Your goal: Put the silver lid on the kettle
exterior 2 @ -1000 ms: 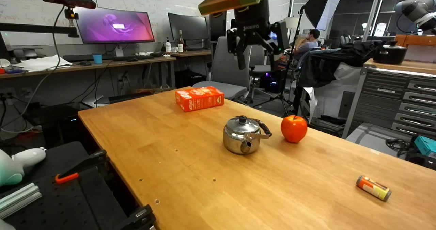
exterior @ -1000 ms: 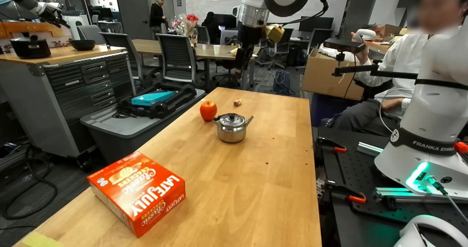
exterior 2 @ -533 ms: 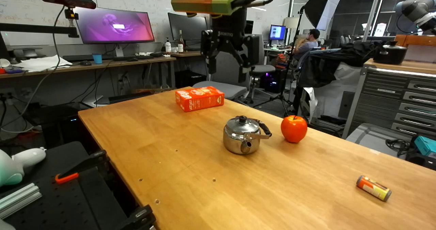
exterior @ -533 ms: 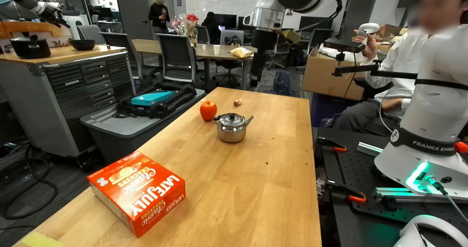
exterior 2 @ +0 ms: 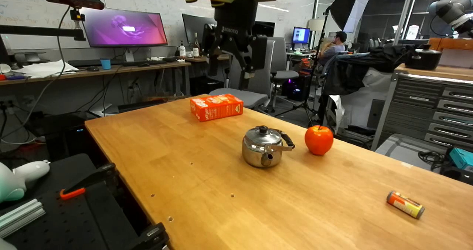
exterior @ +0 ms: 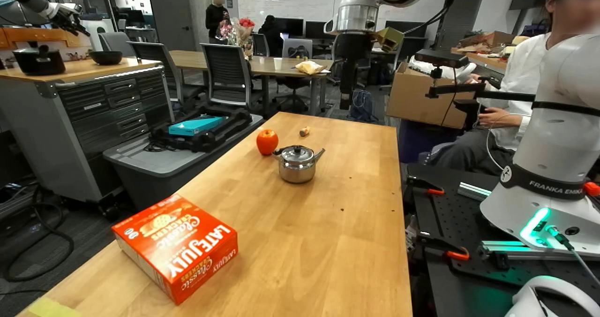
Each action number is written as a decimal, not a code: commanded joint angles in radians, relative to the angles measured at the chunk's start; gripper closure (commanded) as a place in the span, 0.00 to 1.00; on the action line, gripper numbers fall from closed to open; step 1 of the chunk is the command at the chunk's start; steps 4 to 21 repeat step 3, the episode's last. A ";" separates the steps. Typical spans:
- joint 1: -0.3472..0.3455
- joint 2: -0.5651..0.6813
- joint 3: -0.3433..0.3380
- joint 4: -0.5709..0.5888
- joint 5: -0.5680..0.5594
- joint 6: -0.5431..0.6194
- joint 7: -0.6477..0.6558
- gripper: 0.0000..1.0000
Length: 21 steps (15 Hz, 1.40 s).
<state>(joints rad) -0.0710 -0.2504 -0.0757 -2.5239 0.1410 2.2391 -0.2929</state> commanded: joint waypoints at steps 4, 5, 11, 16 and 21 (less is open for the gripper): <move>0.014 0.000 -0.014 0.000 -0.005 -0.002 0.004 0.00; 0.014 0.000 -0.014 0.000 -0.005 -0.002 0.004 0.00; 0.014 0.000 -0.014 0.000 -0.005 -0.002 0.004 0.00; 0.014 0.000 -0.014 0.000 -0.005 -0.002 0.004 0.00; 0.014 0.000 -0.014 0.000 -0.005 -0.002 0.004 0.00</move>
